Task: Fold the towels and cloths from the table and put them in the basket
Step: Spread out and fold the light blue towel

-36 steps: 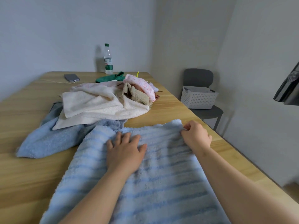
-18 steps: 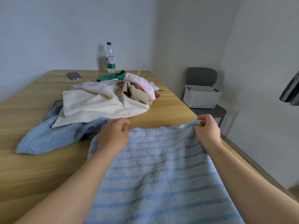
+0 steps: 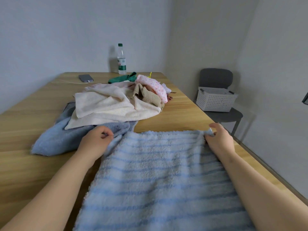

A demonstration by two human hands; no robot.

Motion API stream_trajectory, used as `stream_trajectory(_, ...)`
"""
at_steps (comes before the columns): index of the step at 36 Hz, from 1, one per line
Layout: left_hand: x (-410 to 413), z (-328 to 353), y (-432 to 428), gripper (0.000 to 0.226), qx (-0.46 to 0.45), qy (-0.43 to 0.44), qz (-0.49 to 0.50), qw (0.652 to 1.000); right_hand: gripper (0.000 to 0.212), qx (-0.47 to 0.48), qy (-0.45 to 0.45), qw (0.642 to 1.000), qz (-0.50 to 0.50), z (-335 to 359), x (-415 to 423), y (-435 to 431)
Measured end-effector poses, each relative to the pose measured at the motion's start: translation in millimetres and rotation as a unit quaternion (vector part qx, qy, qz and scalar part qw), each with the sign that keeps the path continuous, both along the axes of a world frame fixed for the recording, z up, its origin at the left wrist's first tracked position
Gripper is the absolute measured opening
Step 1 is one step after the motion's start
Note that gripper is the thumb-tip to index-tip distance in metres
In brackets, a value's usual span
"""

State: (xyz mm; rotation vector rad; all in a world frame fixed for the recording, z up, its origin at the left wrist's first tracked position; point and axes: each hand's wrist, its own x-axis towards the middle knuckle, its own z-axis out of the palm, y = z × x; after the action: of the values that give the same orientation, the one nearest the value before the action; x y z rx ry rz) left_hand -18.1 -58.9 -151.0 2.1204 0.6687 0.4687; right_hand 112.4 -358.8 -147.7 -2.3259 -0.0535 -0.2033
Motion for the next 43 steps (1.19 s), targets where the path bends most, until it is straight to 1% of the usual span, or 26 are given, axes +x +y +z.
stream_trajectory(3, -3.9, -1.4, -5.8, 0.012, 0.026, 0.015, -0.014, 0.999, 0.041, 0.002, -0.003, 1.0, -0.01, -0.9, -4.3, -6.9)
stream_trajectory(5, -4.8, 0.3, -14.2, 0.021, 0.05, 0.032, -0.033, 0.998, 0.042, -0.001, -0.001, 1.0, -0.021, -1.5, -6.9, -10.7)
stream_trajectory(6, -4.9, 1.4, -19.3, 0.023, 0.043, 0.027, -0.046, 0.998, 0.042, -0.001, 0.0, 1.0, -0.028, -2.0, -8.2, -13.0)
stream_trajectory(9, -3.0, 3.2, -36.1, 0.016, 0.022, 0.001, -0.094, 0.995, 0.042, -0.002, -0.002, 0.999, -0.044, -2.2, -14.4, -21.2)
stream_trajectory(12, 3.6, 2.3, -47.2, 0.017, 0.002, -0.029, -0.126, 0.992, 0.043, -0.006, -0.002, 0.998, -0.059, 0.2, -19.7, -31.2)
stream_trajectory(15, 16.5, 1.8, -49.3, 0.021, -0.035, -0.049, -0.104, 0.993, 0.036, -0.015, 0.003, 0.997, -0.071, 4.7, -21.8, -39.5)
stream_trajectory(17, 26.5, -0.5, -46.2, 0.022, -0.042, -0.06, -0.072, 0.995, 0.033, -0.032, 0.008, 0.996, -0.078, 6.5, -21.6, -44.6)
stream_trajectory(19, 34.2, -1.8, -41.9, 0.021, -0.037, -0.069, -0.04, 0.996, 0.024, -0.034, 0.007, 0.996, -0.079, 8.7, -19.9, -48.2)
stream_trajectory(21, 39.2, -1.8, -39.2, 0.019, -0.042, -0.078, -0.009, 0.996, 0.024, -0.021, 0.011, 0.997, -0.07, 11.0, -17.1, -50.6)
stream_trajectory(23, 44.4, -1.4, -38.7, 0.017, -0.068, -0.096, 0.014, 0.993, 0.023, 0.01, 0.01, 0.997, -0.071, 13.5, -12.2, -53.7)
stream_trajectory(25, 49.0, 0.7, -37.7, 0.016, -0.105, -0.113, 0.012, 0.988, 0.023, 0.048, -0.009, 0.996, -0.073, 15.4, -5.1, -56.3)
stream_trajectory(27, 51.8, 2.8, -35.9, 0.016, -0.131, -0.112, -0.03, 0.985, 0.021, 0.08, -0.035, 0.994, -0.072, 17.8, 1.2, -56.9)
stream_trajectory(28, 52.1, 3.3, -34.7, 0.021, -0.135, -0.102, -0.059, 0.984, 0.02, 0.092, -0.046, 0.992, -0.071, 18.9, 4.0, -56.4)
stream_trajectory(30, 51.6, 3.2, -32.4, 0.034, -0.122, -0.072, -0.105, 0.984, 0.019, 0.11, -0.064, 0.989, -0.07, 18.7, 9.4, -55.0)
stream_trajectory(31, 51.7, 3.3, -30.8, 0.036, -0.11, -0.065, -0.11, 0.986, 0.019, 0.114, -0.07, 0.988, -0.073, 17.4, 11.6, -54.3)
stream_trajectory(33, 52.8, 4.4, -27.2, 0.03, -0.084, -0.086, -0.085, 0.989, 0.019, 0.117, -0.081, 0.986, -0.082, 13.1, 15.3, -53.0)
stream_trajectory(36, 54.7, 6.1, -21.4, 0.015, -0.033, -0.141, -0.017, 0.989, 0.017, 0.105, -0.083, 0.987, -0.092, 3.6, 20.8, -51.5)
stream_trajectory(39, 56.0, 3.1, -17.1, 0.02, 0.018, -0.144, 0.012, 0.989, 0.014, 0.047, -0.074, 0.993, -0.076, -2.7, 24.8, -46.7)
stream_trajectory(43, 54.7, -1.3, -13.7, 0.004, 0.123, -0.075, 0.038, 0.989, 0.016, -0.081, -0.046, 0.994, -0.051, -5.9, 30.1, -36.3)
